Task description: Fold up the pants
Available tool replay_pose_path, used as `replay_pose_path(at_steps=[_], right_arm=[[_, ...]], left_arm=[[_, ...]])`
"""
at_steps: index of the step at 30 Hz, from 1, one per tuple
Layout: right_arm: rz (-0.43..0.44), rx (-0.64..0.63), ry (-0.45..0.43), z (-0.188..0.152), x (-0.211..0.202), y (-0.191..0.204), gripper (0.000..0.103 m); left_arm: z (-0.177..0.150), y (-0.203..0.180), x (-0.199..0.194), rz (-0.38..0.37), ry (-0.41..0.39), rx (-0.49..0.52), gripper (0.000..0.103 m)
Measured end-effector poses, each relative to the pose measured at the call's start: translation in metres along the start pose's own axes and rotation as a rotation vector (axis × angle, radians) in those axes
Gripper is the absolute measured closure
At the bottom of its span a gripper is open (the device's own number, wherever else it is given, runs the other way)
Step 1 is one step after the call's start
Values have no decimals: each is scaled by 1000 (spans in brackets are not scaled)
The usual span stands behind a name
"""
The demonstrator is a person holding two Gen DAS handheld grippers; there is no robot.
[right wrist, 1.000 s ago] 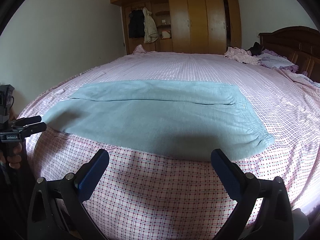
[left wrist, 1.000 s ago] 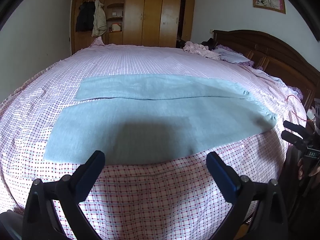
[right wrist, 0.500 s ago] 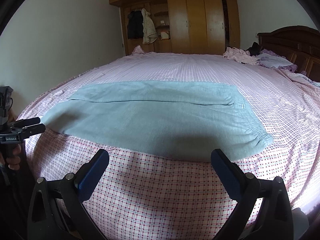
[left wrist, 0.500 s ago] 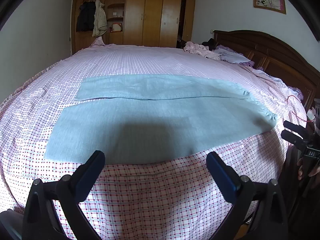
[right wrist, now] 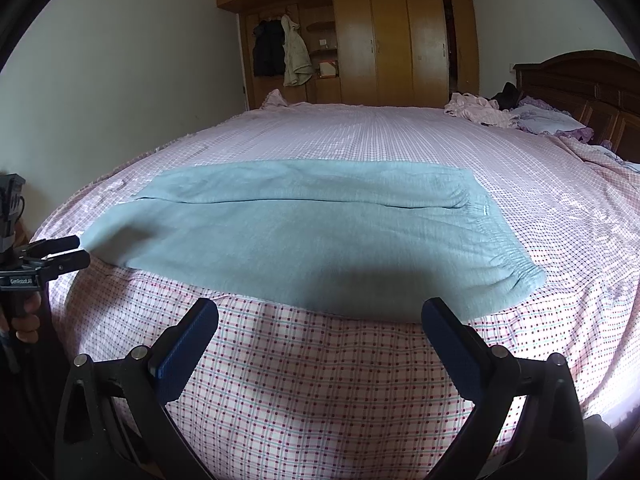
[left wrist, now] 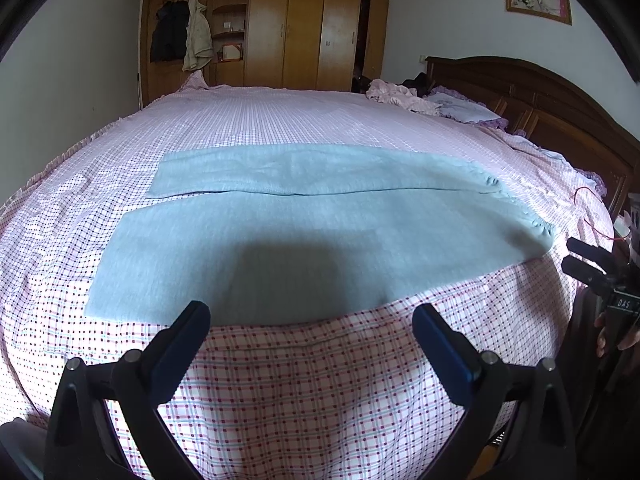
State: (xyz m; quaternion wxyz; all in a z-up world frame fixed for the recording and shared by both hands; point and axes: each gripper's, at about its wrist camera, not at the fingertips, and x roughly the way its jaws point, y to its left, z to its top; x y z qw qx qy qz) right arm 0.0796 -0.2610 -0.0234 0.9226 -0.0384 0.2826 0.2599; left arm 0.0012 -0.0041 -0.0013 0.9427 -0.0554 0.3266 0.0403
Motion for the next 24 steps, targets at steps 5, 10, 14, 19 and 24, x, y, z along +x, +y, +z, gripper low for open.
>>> replay_pose_path(at_steps=[5,10,14,19,24], right_arm=[[-2,2,1,-1,1,1,5],[-1,9,-2,0,1,-1,5],[-2,8,0,0,1,-1,5],[-2,10,3,1,0,-2,5],[-1,10,6,1,1,-2,5]], left_arm=[[-1,1,1,1,3,1,0],[-1,3,3,-1,4,-3,0],[-2,3,4,-3,8,1,0],[-2,3,4,-6,9,-1,0],[-3,4,5,-6,12,-1,0]])
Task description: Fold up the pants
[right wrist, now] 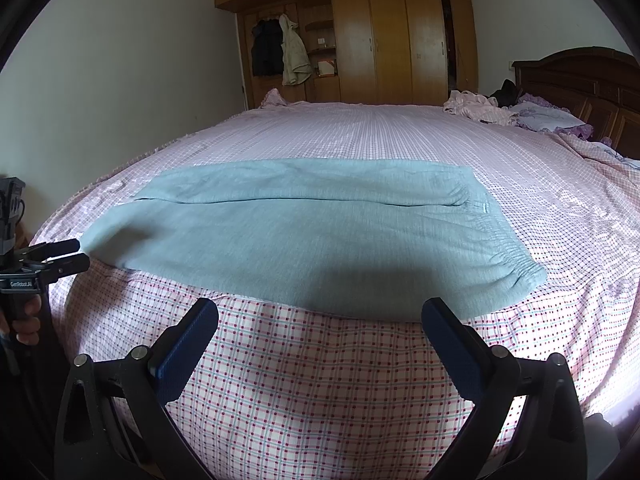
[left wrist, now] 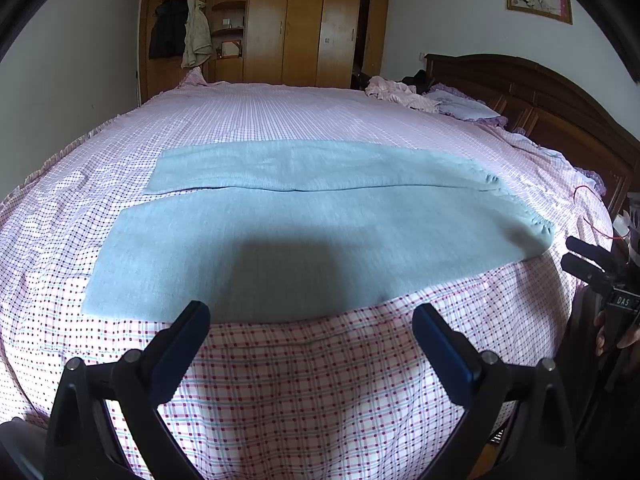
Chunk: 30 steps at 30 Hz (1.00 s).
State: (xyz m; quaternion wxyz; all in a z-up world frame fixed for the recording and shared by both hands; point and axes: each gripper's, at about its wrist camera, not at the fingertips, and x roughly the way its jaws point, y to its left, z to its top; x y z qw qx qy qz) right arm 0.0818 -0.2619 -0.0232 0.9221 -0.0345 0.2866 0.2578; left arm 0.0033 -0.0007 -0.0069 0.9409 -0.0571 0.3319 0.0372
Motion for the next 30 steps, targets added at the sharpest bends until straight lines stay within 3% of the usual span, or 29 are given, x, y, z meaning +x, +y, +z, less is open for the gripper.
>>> replay_pose_path(at_steps=[4,7,12,16,23,27,30], right_arm=[[0,7,9,1,2,-1,5],[49,52,10,9,6,-10,5],[157,83,-67,48,10,-30,5],[170,32,-90,91,24,-38,5],[200,-145,-14,183,107,-46,9],[267,-274,81,204,177,-45,12],[302,-371,182,206,229,-44,24]], left_arm=[[0,1,0,1,0,-3,0],[8,3,0,-14,17,-13,0],[54,11,-1,-54,-10,22,0],[99,20,12,-46,-16,72,0],[173,17,92,-26,59,242,0],[196,8,152,-17,109,337,0],[207,6,201,-21,162,385,0]])
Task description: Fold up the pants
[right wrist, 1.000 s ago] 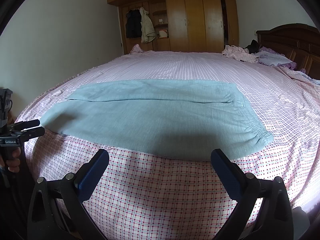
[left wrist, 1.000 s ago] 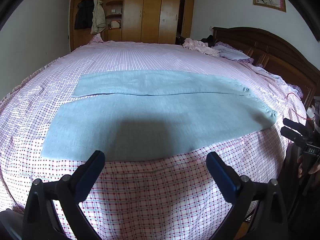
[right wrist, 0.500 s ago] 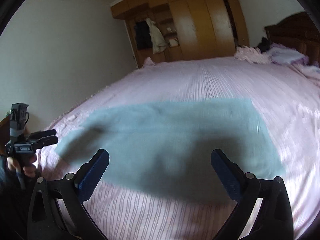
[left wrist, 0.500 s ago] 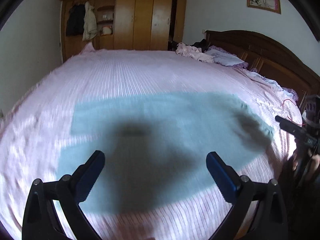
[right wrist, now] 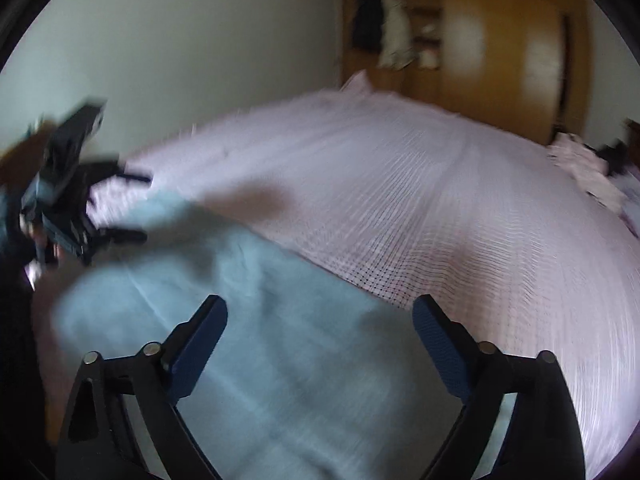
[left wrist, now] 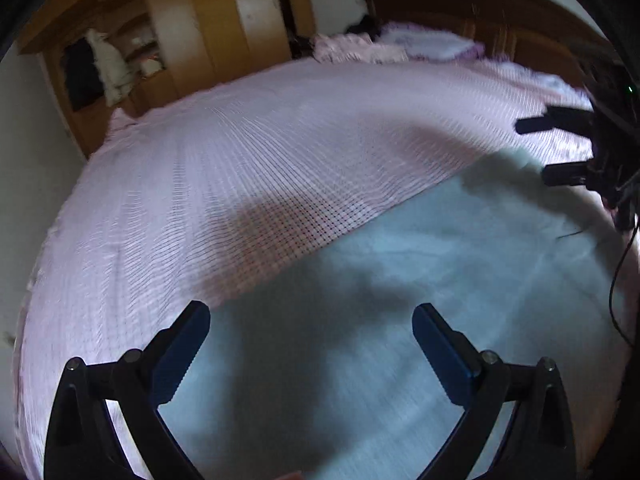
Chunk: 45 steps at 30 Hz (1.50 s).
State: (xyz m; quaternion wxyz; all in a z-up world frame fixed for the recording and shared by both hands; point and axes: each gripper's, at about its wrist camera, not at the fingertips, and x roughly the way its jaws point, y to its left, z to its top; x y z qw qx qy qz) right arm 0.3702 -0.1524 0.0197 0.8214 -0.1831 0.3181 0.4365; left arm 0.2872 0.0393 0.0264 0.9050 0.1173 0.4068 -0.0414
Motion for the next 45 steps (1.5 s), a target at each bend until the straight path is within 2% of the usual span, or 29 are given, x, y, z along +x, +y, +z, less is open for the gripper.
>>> replay_pose_path(at_steps=[1,3,7,11,14,15,16,17,18,19,20,21,25,29,34,38,41,45], right_arm=[[21,-10,25,1,12,-4,30],[72,-23,88,5,49,-17,31],[68,-64,187,2,93,-33,31],[99,-36,219,-1,112,-45,31],[100,-20,221,-2,117,-43,31],[102,-4,219,-2,122,-45,34],[111,8,218,-2,122,-46,48],[130,11,209,-2,120,-44,60],[134,3,204,0,117,-43,94],[134,-5,204,0,111,-41,103],[116,-23,201,1,107,-37,103],[93,-43,193,2,100,-32,103],[42,-24,113,3,65,-19,103],[-22,-68,66,0,25,8,103],[-177,-130,35,-19,-19,64,103],[-317,-184,-4,-46,-53,107,103],[-386,-204,-26,-62,-61,132,103],[-514,-335,-24,-92,-71,180,103]], left_arm=[[1,4,11,-2,13,2,0],[4,14,43,-4,52,-6,0],[5,22,79,-13,95,16,0],[4,31,106,-42,143,-15,0],[1,33,111,-49,152,-21,1],[0,32,111,-50,149,-21,6],[-2,30,110,-68,147,-17,13],[-3,27,109,-91,145,-14,38],[-3,22,104,-114,144,-4,66],[-3,18,101,-110,147,10,78],[-3,12,98,-92,152,36,92],[-3,5,95,-58,150,65,96],[-8,0,76,-31,127,57,99],[-8,-4,37,-12,78,33,99],[-25,-29,-24,16,-20,-1,99],[-47,-53,-64,26,-73,0,98],[-74,-70,-92,10,-104,-56,98],[-107,-97,-116,31,-105,-68,98]])
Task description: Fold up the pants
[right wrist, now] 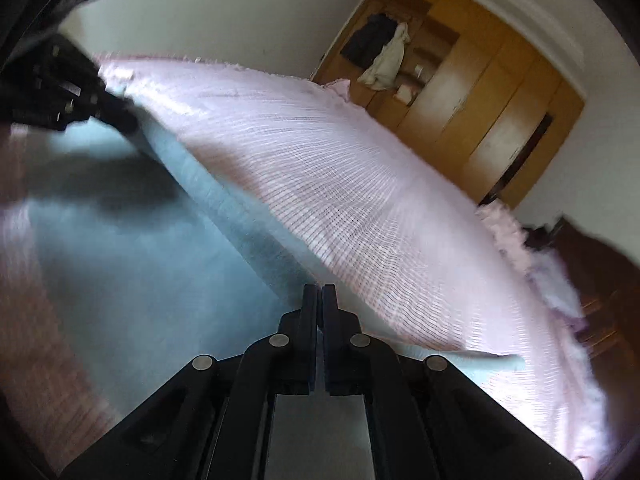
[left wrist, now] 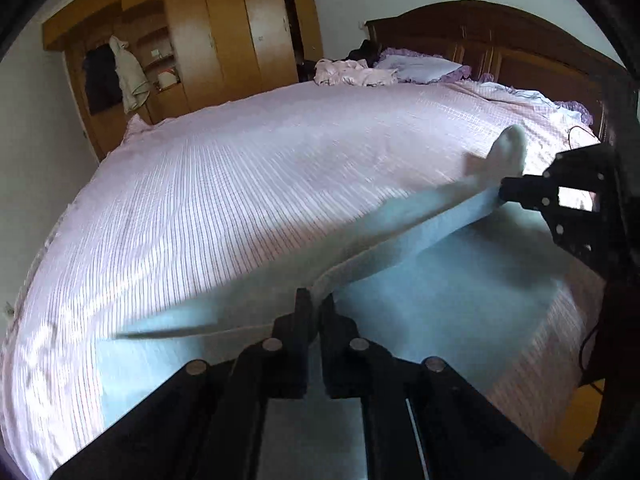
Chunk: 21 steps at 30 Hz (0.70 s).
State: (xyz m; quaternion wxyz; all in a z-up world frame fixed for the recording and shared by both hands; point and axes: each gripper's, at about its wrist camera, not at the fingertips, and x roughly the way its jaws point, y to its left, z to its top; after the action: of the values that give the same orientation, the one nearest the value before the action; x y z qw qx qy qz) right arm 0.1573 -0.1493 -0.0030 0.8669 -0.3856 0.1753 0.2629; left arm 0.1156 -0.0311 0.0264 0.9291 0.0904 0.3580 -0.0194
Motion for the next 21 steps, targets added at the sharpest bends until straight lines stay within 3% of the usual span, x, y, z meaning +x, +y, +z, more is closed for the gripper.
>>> replay_pose_path(at_steps=[5,11,17,21], right_arm=[[-101,-219,-2,-22,-28,55,103],[-123,-457,50,-48,-22,97,103],[-130,-469,43,-51,-24,94,103],[-144,-506,37,-62,-31,104,103]], left_arm=[[-34,-19,-13,19,39,39,98],[-62,-37,-10,42,97,123,98],[-83,-61,-8,104,109,259,99],[-92,-59,-13,102,123,236,99]])
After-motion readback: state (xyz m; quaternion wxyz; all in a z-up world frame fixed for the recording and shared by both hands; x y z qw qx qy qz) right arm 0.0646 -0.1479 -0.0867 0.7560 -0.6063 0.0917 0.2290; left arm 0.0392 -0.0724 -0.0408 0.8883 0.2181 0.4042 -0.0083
